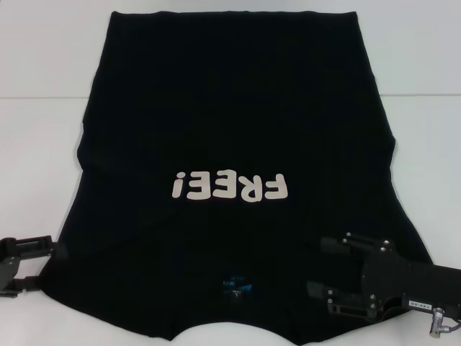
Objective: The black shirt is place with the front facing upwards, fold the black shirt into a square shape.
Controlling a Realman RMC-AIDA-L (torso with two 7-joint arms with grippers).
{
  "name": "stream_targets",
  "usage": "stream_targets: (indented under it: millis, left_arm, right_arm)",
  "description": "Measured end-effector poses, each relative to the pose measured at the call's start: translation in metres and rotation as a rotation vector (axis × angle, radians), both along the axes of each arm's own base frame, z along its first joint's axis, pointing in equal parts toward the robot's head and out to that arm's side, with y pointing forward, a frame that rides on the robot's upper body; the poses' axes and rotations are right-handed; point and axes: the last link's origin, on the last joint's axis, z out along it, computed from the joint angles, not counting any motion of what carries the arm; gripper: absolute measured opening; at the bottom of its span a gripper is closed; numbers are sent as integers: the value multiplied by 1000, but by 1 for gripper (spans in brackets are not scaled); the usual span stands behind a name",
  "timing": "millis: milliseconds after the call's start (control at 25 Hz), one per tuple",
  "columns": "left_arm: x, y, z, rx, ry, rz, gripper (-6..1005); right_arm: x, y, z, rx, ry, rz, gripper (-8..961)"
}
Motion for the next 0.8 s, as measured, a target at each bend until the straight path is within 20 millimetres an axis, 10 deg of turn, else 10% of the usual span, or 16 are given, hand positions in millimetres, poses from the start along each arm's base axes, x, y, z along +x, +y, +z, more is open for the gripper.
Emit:
stream_targets:
  millis: [800]
  left_arm:
    - [5,11,-2,-9,24,-26,948]
  right_arm:
    - [-1,-1,1,-4,13,2,778]
